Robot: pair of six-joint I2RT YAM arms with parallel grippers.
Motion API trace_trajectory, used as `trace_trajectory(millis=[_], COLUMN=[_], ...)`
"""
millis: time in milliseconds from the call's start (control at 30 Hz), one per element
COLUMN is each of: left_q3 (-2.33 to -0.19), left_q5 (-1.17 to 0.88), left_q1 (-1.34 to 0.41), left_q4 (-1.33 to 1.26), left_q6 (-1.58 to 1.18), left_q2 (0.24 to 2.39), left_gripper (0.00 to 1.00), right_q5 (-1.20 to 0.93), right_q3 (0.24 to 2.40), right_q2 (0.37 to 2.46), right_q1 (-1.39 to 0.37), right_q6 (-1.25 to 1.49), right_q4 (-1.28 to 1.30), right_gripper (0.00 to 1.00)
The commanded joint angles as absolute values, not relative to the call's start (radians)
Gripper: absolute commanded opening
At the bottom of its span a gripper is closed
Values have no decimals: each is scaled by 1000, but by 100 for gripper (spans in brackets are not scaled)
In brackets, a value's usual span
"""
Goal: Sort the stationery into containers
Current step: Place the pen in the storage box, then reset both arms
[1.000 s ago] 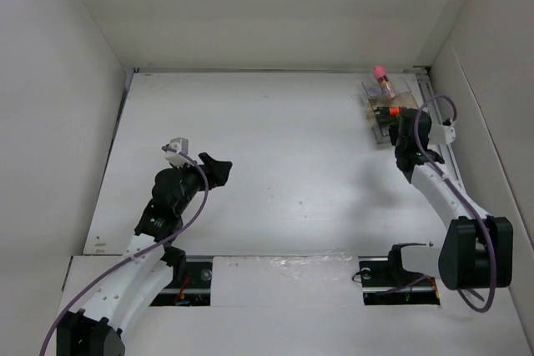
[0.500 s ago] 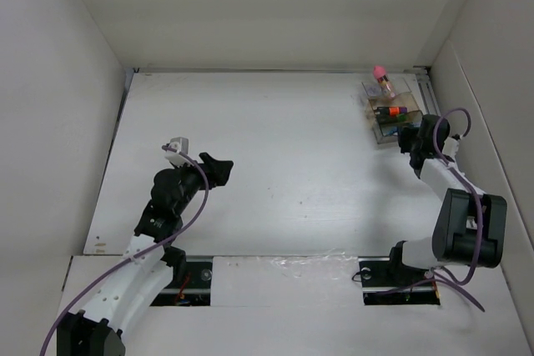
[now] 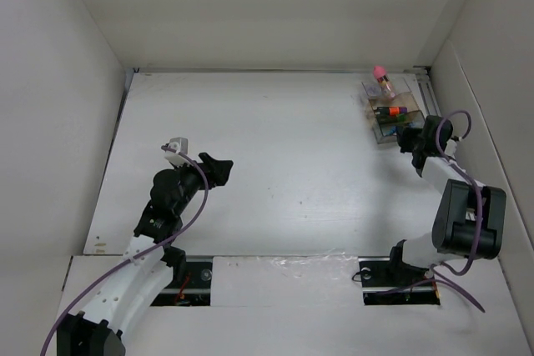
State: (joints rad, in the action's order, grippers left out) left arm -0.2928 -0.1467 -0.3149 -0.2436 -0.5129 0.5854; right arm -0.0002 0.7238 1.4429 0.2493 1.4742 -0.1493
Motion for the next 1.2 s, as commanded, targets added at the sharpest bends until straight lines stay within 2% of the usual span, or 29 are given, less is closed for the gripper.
trace_trajectory(millis=[0, 200, 367, 633, 667, 700, 867, 1167], left_q3=[-324, -324, -324, -314, -314, -314, -314, -314], left_q5=[-152, -152, -152, -161, -161, -161, -161, -140], left_q1=[-319, -319, -319, -319, -319, -319, -319, -319], left_q4=[-291, -291, -291, -301, -301, -301, -301, -259], left_q6=[-500, -500, -500, -500, -500, -500, -500, -500], left_q2=[575, 575, 575, 575, 575, 575, 542, 486], left_gripper=[76, 76, 77, 77, 83, 99, 100, 100], right_q5=[-8, -8, -29, -20, -20, -20, -8, -15], right_q3=[759, 779, 788, 779, 779, 779, 779, 798], right_q2=[1460, 1471, 1457, 1289, 1267, 1223, 1109, 1066], right_q1=[256, 256, 256, 223, 212, 203, 94, -282], right_q6=[1493, 1493, 1483, 1408, 1396, 1369, 1244, 932], right_q4=[-218, -218, -227, -227, -227, -227, -206, -66], right_gripper=[11, 36, 61, 72, 73, 74, 77, 78])
